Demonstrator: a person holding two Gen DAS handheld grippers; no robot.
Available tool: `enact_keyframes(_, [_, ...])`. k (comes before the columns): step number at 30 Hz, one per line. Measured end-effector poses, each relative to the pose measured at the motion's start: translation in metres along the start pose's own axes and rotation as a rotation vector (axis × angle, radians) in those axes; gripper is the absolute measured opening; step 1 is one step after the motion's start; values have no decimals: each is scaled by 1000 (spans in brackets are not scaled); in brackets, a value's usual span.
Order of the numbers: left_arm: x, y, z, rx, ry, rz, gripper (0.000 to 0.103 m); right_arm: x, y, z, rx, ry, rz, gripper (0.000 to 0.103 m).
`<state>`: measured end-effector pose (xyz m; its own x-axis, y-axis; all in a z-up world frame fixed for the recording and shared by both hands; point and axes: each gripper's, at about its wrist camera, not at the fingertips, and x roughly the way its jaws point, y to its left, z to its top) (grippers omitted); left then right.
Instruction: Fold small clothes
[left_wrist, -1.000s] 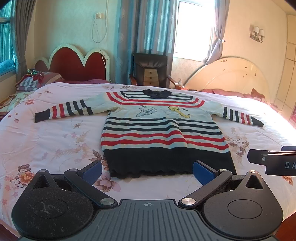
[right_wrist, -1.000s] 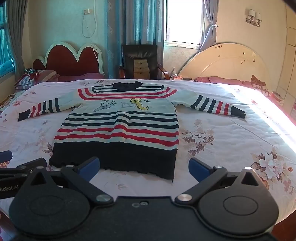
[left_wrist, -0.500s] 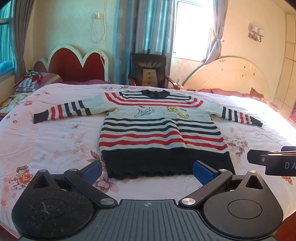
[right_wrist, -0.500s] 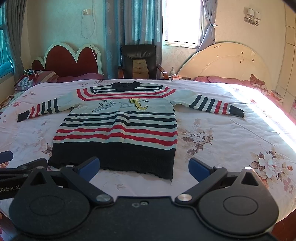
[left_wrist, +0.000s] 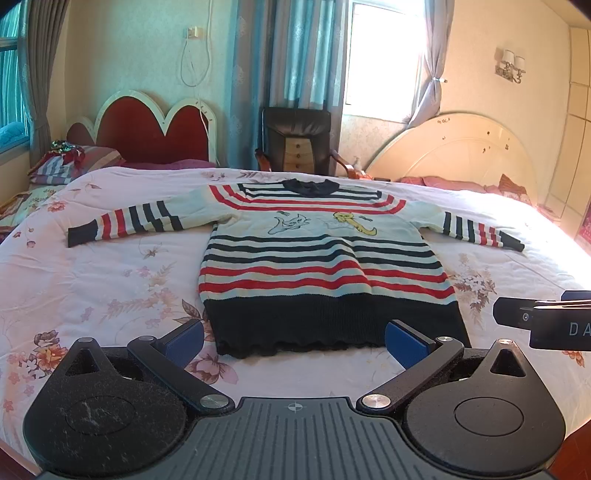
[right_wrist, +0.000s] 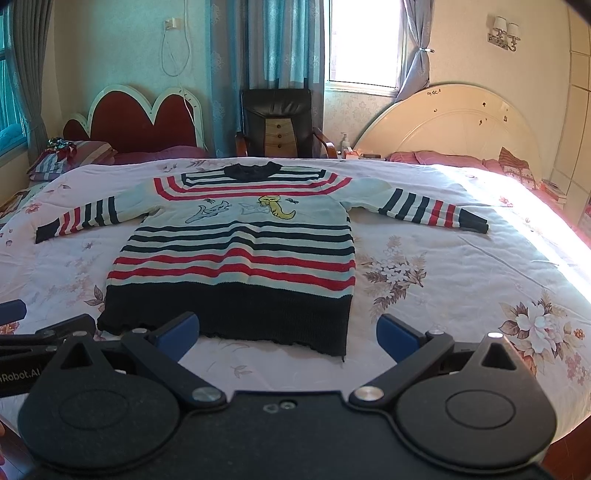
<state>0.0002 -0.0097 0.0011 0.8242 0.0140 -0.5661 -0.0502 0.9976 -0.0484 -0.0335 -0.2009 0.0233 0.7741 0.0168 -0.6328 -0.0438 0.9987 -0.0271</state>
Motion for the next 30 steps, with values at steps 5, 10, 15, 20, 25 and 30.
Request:
enact_keyframes(5, [0,1,0,1,-2,-1,103,0,0,0,0,0,0,102])
enact_keyframes(10, [0,1,0,2,-2,0,103,0,-1,0,1,-1,2,102])
enact_keyframes(15, [0,2,0,0,-1,0,103,0,0,-2,-1,0,5,102])
enact_keyframes(20, [-1,3,0,0,-5,2,103,0,3,-1,-4,1,8,102])
enact_keyframes(25, [-1,3,0,0,-3,2,103,0,3,-1,-3,1,7,102])
enact_keyframes(30, [-1,4,0,0,-3,3,103,1,2,-1,-4,1,8,102])
